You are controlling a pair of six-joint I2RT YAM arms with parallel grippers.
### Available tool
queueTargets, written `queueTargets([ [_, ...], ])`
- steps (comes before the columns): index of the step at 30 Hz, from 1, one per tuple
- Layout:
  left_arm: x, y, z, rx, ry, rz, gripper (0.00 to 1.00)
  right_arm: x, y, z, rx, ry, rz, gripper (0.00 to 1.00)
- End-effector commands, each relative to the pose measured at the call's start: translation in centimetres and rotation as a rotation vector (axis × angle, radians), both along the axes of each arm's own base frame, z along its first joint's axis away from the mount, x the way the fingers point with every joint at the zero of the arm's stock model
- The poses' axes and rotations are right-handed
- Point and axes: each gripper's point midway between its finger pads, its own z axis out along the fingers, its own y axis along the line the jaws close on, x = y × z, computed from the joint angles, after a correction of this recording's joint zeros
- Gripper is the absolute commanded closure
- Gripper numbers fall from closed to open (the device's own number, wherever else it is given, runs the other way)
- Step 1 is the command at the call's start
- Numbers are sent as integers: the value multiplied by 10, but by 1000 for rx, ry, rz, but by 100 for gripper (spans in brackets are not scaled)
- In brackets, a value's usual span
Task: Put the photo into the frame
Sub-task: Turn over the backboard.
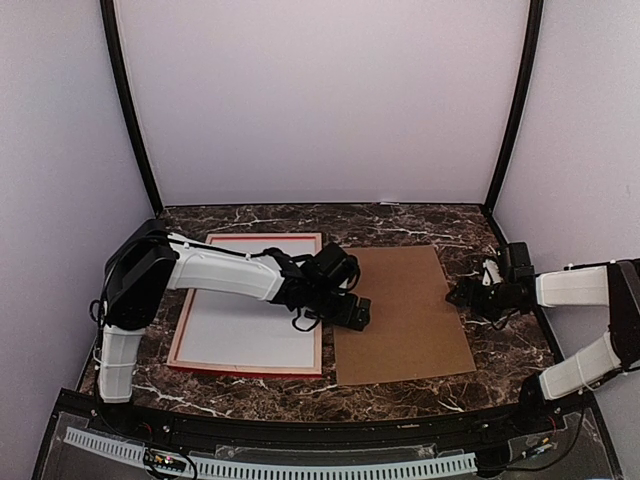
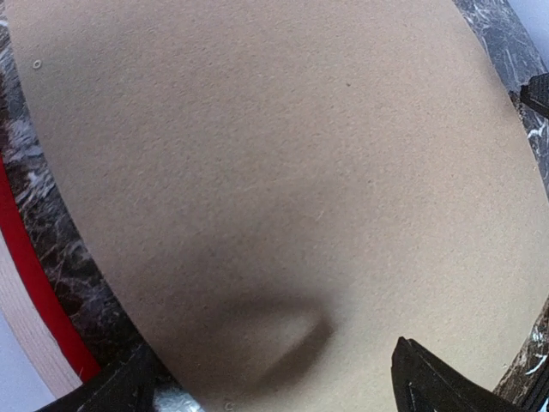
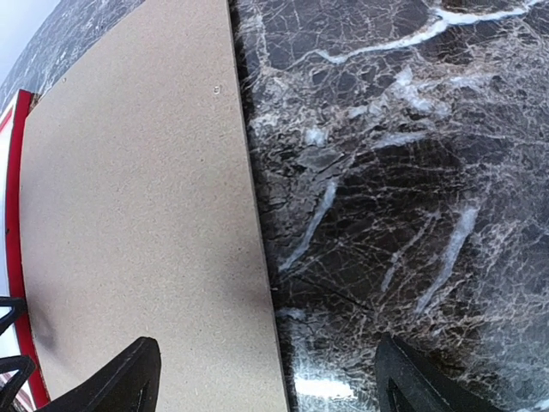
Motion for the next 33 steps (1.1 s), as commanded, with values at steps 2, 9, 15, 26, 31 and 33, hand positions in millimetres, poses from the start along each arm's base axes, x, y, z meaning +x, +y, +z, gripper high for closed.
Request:
queueTargets([
  [2,-1,36,2,62,-1,68,1,-12,2,-17,19,60,7,13],
  [9,1,32,-1,45,3,57,1,-12,11,-16,63,55,31,15],
  [15,-3,18,-17,14,59,31,1,-18,23,-20,111,72,64,18],
  [26,-21,-6,-21,-127,170,-14,1,-23,61,13,319,34,203,28],
  [31,-25,-11,-19,-161,188,-28,1,-21,80,65,454,-62,283,40],
  [33,-25,-14,-16,-178,193,-36,1,-23,86,85,505,-94,315,45],
])
